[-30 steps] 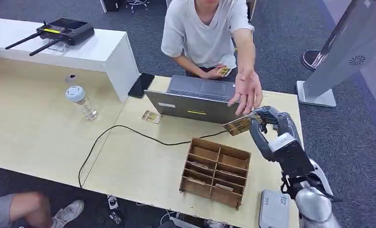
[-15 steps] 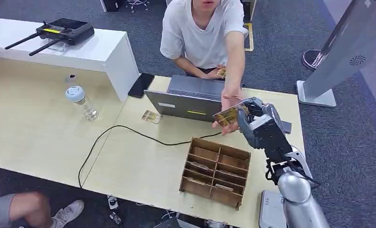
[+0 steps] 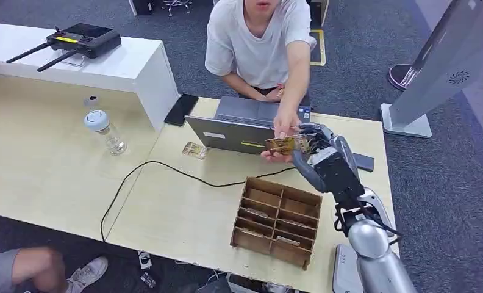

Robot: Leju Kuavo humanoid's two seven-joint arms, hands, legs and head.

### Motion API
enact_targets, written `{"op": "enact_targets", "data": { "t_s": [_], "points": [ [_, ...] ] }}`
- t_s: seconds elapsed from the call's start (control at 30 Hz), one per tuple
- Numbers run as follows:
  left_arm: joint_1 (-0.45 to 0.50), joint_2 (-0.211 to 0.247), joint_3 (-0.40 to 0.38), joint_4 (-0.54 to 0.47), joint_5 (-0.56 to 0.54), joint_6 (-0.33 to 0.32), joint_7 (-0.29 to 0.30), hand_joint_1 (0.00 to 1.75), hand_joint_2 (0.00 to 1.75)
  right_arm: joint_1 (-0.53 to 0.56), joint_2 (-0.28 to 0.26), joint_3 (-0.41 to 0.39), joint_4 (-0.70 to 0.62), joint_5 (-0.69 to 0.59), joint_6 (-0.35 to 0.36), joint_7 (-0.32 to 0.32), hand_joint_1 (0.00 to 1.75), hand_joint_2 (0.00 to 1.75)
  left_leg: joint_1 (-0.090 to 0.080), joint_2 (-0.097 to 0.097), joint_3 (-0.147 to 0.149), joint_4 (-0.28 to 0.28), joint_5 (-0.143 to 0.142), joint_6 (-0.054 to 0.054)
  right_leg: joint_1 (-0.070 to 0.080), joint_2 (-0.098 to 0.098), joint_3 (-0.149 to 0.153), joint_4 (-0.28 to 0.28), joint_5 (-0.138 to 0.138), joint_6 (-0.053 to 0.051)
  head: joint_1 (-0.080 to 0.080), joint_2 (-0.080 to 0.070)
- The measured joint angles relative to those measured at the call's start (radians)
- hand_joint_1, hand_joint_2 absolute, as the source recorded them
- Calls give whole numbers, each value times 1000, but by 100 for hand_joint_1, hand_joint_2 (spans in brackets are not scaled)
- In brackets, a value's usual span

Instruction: Pass the card to the sensor for recognition and then transmit it.

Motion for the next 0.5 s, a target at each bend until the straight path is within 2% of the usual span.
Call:
{"op": "enact_targets", "data": {
  "t_s": [0.33,0.5],
  "points": [
    [9,-6,31,5,-23,-12,1,0,0,1,0,3,15,11,-1,-12,0,0,0,0,0,0,0,0,0,0,0,0,0,0,0,0],
    [20,-8,51,5,-34,-13,3,0,0,16,0,3,-18,-3,2,-26,0,0,0,0,0,0,0,0,0,0,0,0,0,0,0,0]
  ]
}}
